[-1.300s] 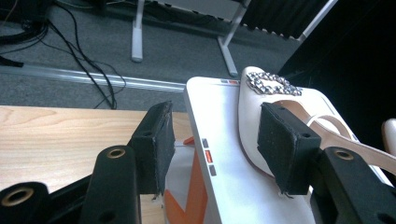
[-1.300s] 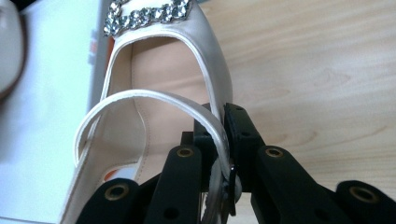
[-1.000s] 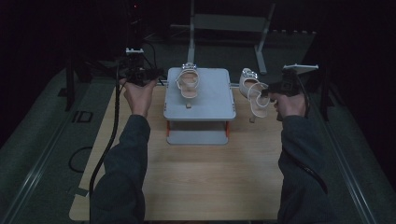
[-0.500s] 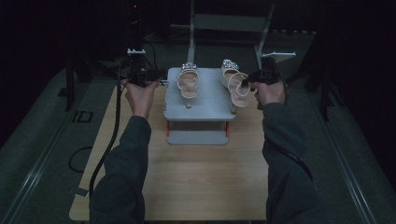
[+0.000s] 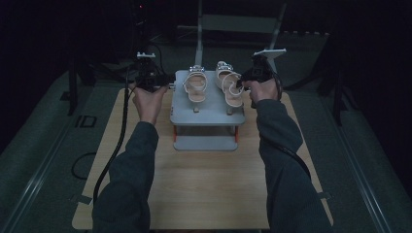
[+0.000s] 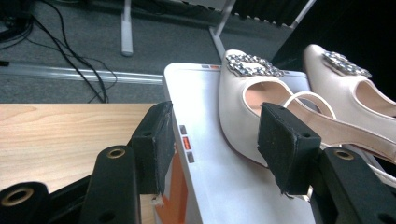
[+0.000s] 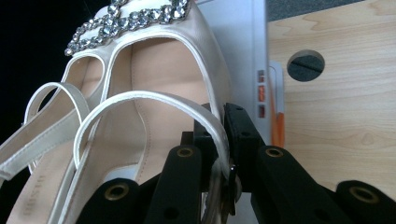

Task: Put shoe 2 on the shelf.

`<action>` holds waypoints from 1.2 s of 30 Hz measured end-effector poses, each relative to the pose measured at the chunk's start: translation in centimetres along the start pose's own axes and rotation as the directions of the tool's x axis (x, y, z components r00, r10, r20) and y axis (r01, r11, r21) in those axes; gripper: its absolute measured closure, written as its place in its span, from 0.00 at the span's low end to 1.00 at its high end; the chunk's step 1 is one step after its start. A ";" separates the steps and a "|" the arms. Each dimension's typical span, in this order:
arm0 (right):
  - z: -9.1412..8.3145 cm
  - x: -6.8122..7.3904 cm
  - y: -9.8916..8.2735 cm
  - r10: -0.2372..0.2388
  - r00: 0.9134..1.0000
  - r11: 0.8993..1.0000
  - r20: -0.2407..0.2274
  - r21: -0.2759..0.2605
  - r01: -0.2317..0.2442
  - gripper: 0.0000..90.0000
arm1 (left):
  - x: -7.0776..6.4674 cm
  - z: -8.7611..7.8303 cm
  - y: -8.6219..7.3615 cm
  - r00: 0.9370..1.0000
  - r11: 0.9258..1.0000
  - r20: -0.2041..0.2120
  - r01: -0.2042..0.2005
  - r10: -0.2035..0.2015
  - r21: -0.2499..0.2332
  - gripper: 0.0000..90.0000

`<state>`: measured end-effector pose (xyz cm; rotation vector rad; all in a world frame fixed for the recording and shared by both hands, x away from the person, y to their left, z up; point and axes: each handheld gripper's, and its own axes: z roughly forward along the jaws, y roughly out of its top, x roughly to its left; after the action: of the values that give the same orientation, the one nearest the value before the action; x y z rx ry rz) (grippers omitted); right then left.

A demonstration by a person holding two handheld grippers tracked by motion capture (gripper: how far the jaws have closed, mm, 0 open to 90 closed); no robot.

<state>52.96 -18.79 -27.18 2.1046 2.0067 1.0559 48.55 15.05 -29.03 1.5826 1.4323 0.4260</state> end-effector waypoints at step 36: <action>4.0 3.0 1.8 -0.051 0.996 0.993 0.069 0.106 0.044 0.92 | -0.9 1.4 -0.7 1.000 0.999 0.022 -0.015 0.015 0.036 0.52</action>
<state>56.28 -14.76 -28.06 2.0994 2.1104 0.8744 49.01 13.58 -30.02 1.6228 1.4194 0.3929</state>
